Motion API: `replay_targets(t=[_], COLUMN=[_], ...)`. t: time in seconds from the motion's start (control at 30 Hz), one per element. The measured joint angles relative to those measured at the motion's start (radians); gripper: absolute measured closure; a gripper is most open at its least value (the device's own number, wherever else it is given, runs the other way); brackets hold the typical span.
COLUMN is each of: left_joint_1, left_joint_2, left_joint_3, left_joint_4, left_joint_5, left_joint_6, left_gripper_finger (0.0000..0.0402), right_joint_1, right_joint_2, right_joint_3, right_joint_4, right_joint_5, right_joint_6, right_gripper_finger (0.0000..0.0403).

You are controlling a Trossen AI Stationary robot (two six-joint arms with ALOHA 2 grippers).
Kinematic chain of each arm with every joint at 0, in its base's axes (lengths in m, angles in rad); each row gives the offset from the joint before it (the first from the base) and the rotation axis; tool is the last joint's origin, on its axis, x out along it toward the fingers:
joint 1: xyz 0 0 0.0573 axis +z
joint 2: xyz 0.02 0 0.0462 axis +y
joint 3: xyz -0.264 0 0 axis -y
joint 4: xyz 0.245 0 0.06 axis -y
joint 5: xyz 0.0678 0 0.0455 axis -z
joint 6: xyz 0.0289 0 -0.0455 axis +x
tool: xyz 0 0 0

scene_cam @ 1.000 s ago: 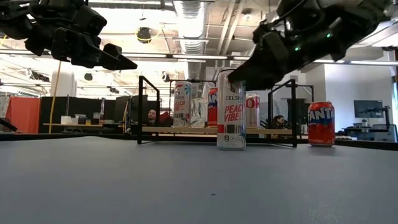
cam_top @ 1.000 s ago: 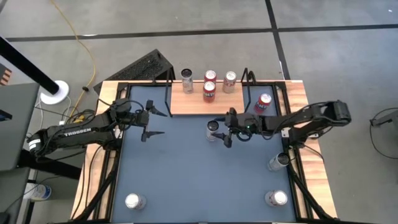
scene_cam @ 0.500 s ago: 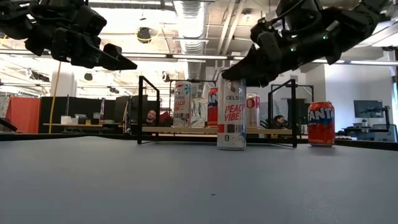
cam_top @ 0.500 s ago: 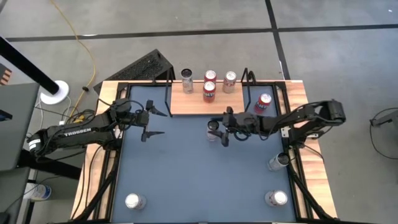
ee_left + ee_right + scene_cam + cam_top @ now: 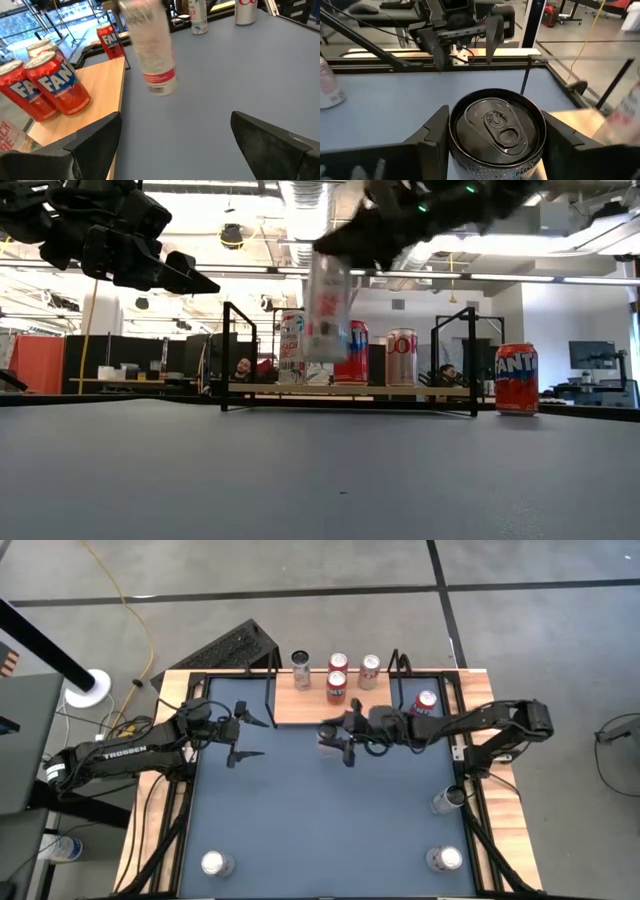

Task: Place canned beverage on shelf
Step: Put the bottom black soda can on the shelf aligned with the other black soda can

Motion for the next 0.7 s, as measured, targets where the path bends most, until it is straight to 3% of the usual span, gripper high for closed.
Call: replay_targets(t=[0.1,0.4,0.7], left_joint_1=[0.000,0.000,0.000], left_joint_2=[0.002,0.007,0.007], left_joint_3=[0.000,0.000,0.000], left_joint_4=[-0.005,-0.012,-0.015], left_joint_5=[0.000,-0.002,-0.002], left_joint_6=[-0.008,-0.019,-0.017], left_gripper_finger=[0.0038,0.0038,0.0038], right_joint_1=[-0.022,-0.151,-0.255], right_joint_2=[0.068,0.310,0.377], right_joint_3=[0.120,0.390,0.467], right_joint_4=[-0.081,-0.097,-0.100], right_joint_5=[-0.012,-0.128,-0.192], right_joint_6=[-0.056,-0.095,-0.089], right_gripper_finger=[0.0197,0.0196,0.0195])
